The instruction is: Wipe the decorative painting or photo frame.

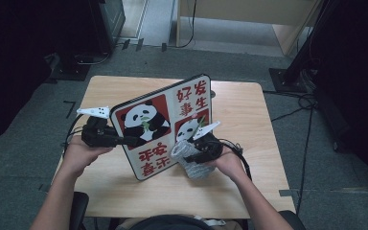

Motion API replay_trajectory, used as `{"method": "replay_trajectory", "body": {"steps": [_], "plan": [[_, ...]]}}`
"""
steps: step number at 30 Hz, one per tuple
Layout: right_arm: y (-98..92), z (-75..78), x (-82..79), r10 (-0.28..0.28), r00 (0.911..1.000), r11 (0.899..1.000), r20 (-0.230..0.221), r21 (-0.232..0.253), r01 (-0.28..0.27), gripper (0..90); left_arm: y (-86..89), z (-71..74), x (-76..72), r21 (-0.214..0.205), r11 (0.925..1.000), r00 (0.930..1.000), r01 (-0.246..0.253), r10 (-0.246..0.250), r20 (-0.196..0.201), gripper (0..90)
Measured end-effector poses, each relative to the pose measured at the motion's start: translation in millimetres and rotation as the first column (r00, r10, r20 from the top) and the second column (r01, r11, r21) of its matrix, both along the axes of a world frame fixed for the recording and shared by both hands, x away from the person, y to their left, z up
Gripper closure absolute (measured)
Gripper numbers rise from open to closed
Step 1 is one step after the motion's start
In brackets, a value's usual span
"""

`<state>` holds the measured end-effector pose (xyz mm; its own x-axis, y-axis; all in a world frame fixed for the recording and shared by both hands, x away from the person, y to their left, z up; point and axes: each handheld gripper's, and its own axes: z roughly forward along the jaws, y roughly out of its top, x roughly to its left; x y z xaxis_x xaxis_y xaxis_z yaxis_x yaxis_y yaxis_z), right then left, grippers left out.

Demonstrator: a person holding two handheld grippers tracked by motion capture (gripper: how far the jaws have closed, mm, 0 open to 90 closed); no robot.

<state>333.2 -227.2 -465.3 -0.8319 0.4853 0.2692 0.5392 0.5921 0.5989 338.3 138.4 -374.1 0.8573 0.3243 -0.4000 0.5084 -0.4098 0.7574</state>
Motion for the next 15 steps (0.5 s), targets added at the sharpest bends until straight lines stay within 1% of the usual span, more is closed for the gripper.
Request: {"method": "replay_trajectory", "body": {"steps": [2,4,9,15], "plan": [[-0.6,1.6,0.4,-0.001,0.9999,1.0,-0.012,0.0,0.001,65.1,-0.1,0.1,-0.1,0.0,1.0,1.0,-0.002,0.002,-0.001,76.3],[-0.9,3.9,0.3,0.006,0.9999,1.0,-0.014,0.002,-0.006,65.2,-0.1,0.2,-0.2,0.001,1.0,1.0,-0.003,0.003,-0.003,76.2],[-2.4,14.4,-1.2,0.008,0.9999,1.0,-0.006,0.01,-0.008,65.7,0.0,0.2,-0.1,0.002,1.0,1.0,-0.004,0.004,-0.004,76.1],[-2.4,31.3,-1.1,0.001,1.0,1.0,0.007,0.025,-0.001,66.4,-0.1,0.4,-0.2,0.002,1.0,0.9999,-0.008,0.008,-0.013,75.9]]}}
